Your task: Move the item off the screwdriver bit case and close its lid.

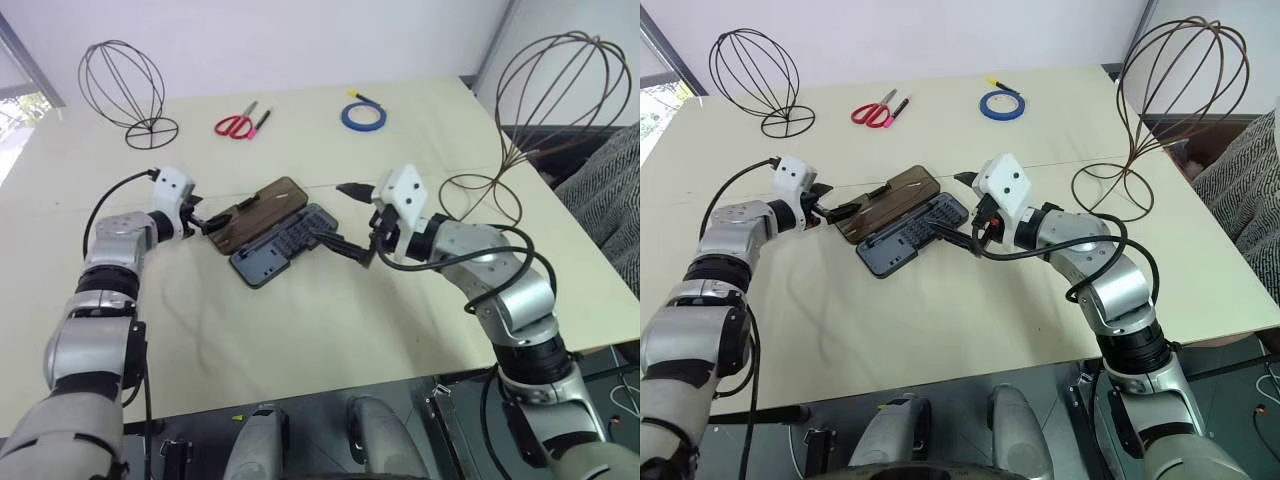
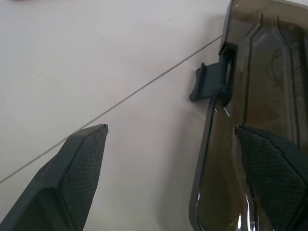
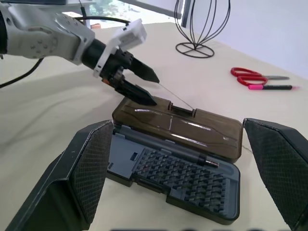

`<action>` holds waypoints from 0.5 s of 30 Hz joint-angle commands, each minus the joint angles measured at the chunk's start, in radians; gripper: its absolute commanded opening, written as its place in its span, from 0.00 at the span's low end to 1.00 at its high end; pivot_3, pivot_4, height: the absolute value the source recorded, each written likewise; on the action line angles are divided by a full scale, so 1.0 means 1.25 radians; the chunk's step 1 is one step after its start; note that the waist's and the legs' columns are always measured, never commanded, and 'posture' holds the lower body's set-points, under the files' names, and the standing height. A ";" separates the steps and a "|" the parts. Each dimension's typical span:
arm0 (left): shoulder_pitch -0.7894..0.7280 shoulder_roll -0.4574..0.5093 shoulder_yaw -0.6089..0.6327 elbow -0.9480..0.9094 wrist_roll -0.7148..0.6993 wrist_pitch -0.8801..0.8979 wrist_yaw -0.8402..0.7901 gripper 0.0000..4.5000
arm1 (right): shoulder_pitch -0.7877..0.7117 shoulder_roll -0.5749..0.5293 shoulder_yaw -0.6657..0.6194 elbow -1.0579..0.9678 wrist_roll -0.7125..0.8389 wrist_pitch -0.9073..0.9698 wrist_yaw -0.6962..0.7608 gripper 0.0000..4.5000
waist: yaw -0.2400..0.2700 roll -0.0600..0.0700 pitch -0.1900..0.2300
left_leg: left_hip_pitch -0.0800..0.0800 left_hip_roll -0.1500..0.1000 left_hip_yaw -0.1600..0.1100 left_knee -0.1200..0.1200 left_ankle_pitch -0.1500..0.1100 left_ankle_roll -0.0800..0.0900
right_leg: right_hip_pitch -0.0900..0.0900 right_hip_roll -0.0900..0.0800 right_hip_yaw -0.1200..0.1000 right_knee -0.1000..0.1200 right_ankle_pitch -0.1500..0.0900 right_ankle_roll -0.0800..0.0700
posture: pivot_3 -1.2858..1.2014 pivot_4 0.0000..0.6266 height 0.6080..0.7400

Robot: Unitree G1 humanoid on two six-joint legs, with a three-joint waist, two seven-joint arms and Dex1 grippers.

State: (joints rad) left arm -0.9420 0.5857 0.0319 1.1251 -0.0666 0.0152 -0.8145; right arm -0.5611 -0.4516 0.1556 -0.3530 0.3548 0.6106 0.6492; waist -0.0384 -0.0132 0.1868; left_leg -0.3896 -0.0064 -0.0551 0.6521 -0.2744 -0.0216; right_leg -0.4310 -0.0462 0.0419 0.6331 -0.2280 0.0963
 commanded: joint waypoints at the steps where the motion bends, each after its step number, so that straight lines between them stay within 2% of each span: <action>1: -0.026 0.004 0.006 0.025 0.018 -0.034 0.016 0.93 | 0.001 0.002 -0.008 -0.042 -0.003 -0.009 -0.008 1.00 | 0.000 0.000 0.000 | 0.000 0.000 0.000 0.000 0.000 0.000 | 0.000 0.000 0.000 0.000 0.000 0.000 | 0.52 0.24 1.00; 3: -0.031 0.001 0.011 0.036 0.018 -0.035 0.019 0.80 | 0.003 0.000 -0.010 -0.044 -0.004 -0.009 -0.011 1.00 | -0.001 0.000 0.000 | 0.000 0.000 0.000 0.000 0.000 0.000 | 0.000 0.000 0.000 0.000 0.000 0.000 | 0.52 0.24 1.00; 10: -0.033 0.002 0.005 0.065 0.040 -0.035 0.025 0.02 | 0.002 -0.001 -0.013 -0.041 -0.010 -0.010 -0.017 1.00 | 0.000 0.001 0.000 | 0.000 0.000 0.000 0.000 0.000 0.000 | 0.000 0.000 0.000 0.001 0.000 0.000 | 0.52 0.24 1.00; 15: -0.037 0.006 0.010 0.070 0.040 -0.037 0.009 0.00 | -0.002 0.002 -0.013 -0.035 -0.015 -0.012 -0.017 1.00 | 0.003 0.000 0.000 | 0.000 0.000 -0.001 0.001 0.000 0.000 | 0.000 0.000 -0.001 0.002 0.000 0.000 | 0.52 0.24 1.00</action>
State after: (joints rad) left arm -0.9654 0.5831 0.0334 1.2118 -0.0200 -0.0261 -0.7891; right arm -0.5538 -0.4531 0.1540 -0.3695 0.3367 0.6107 0.6326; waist -0.0352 -0.0129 0.1864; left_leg -0.3896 -0.0068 -0.0563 0.6533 -0.2743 -0.0216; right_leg -0.4309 -0.0463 0.0413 0.6350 -0.2280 0.0964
